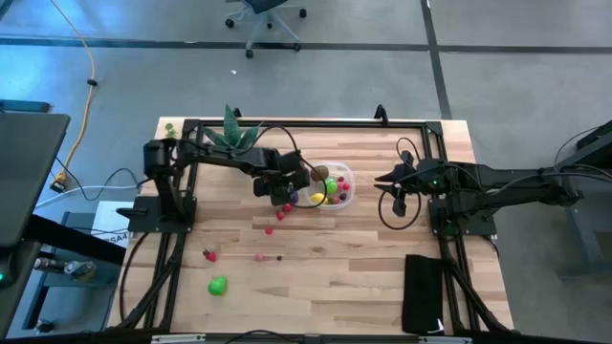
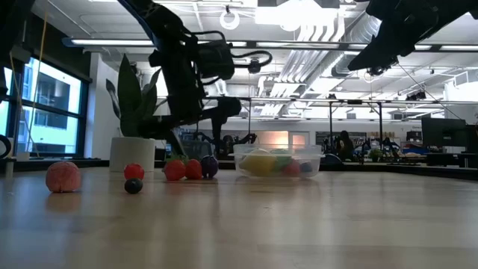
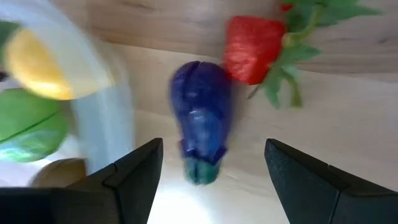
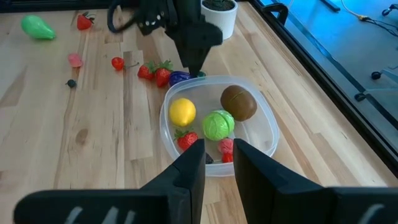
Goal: Pick and placing Produce into tupperware
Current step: Put the eggplant into the transparent bin
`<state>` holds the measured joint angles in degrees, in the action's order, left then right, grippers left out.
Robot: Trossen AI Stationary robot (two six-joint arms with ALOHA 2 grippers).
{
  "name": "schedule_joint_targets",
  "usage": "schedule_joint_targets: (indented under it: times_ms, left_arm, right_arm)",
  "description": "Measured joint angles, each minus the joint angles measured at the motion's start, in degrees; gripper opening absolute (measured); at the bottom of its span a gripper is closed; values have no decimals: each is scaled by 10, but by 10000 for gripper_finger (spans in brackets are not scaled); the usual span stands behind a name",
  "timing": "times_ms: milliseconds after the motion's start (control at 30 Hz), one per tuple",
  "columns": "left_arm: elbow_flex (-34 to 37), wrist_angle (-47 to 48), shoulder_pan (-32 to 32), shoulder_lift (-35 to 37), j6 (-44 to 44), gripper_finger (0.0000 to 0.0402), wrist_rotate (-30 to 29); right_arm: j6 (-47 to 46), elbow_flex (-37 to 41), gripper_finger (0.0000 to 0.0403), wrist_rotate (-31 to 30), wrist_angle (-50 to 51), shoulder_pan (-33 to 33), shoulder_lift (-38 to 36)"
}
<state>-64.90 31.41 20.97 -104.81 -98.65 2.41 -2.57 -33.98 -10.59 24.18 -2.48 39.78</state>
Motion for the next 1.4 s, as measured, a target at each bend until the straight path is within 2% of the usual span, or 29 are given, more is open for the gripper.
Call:
schedule_joint_targets:
  times_ms: [800, 1100, 1400]
  left_arm:
    - [-1, 32, -2, -23, 29, 272, -20]
    - [-2, 48, 0, -23, 141, 272, -25]
    - [-45, 56, 0, -24, 274, 272, -22]
  right_arm:
    - [0, 0, 73, 0, 0, 0, 0]
    - [0, 0, 73, 0, 0, 0, 0]
    - [0, 0, 73, 0, 0, 0, 0]
